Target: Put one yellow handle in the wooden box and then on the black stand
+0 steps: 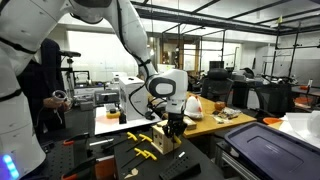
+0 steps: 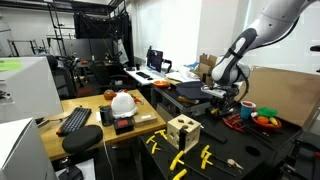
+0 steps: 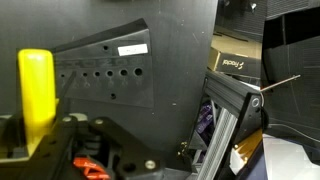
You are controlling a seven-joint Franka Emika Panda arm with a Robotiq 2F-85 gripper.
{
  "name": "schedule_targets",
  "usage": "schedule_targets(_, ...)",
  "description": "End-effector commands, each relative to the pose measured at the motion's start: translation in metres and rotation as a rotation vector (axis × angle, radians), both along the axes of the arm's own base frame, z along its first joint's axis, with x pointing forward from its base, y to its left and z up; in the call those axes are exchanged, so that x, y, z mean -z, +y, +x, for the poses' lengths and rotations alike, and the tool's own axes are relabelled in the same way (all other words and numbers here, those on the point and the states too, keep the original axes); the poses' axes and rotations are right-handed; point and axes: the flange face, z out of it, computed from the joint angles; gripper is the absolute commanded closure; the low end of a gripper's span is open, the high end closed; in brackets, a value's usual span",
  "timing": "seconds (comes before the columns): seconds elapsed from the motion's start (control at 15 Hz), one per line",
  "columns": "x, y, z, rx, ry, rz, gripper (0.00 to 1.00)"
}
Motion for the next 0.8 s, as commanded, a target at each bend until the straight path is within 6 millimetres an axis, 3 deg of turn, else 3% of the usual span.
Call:
schedule_targets(0.0,-0.0015,-0.0001,0.0033,0.003,-0.032,0.007,0.96)
schedule_targets(0.73,0.0035,-0.0056,0.0017,-0.005,-0.035,-0.003,0.96)
